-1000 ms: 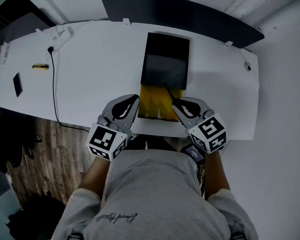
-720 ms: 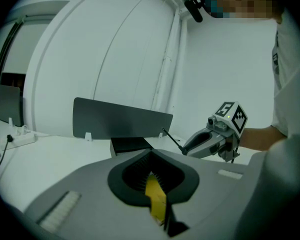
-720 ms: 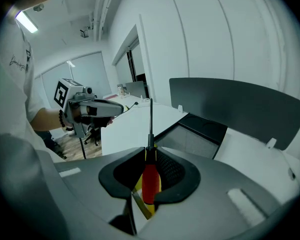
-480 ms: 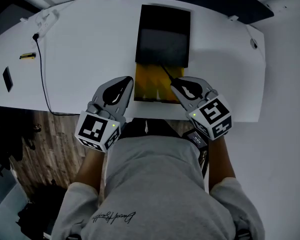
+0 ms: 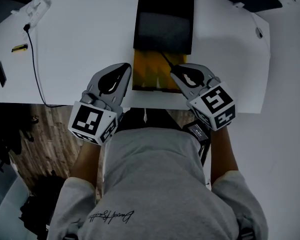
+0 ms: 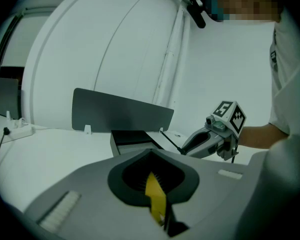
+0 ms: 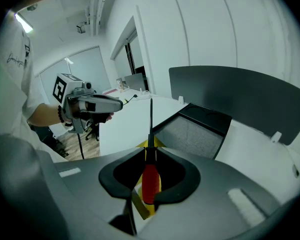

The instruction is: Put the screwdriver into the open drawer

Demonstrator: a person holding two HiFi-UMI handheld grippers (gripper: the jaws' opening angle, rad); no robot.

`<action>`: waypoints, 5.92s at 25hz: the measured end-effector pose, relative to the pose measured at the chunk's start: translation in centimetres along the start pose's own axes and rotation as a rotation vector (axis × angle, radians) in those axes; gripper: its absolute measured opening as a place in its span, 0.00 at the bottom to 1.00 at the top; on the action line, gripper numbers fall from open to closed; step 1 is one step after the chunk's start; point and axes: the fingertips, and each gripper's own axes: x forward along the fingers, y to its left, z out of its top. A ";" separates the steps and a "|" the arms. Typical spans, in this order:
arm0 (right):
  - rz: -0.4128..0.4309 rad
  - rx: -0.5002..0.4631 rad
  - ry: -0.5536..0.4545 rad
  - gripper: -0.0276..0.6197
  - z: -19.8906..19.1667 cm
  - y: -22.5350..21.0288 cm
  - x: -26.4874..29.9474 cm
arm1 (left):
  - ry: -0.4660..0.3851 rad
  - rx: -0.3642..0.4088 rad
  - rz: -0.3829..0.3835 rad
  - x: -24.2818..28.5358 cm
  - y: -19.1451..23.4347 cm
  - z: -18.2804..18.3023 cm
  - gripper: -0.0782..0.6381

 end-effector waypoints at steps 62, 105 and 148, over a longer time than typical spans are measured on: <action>-0.018 -0.088 0.379 0.18 -8.2 -1.9 10.5 | 0.034 -0.085 0.038 1.5 4.0 -3.8 0.11; -0.048 -0.200 0.594 0.24 -9.8 -1.7 12.2 | 0.021 -0.094 0.026 1.0 5.1 -3.9 0.11; 0.027 0.007 0.128 0.06 -4.0 -0.5 2.9 | 0.000 0.005 -0.005 0.1 -0.6 0.1 0.11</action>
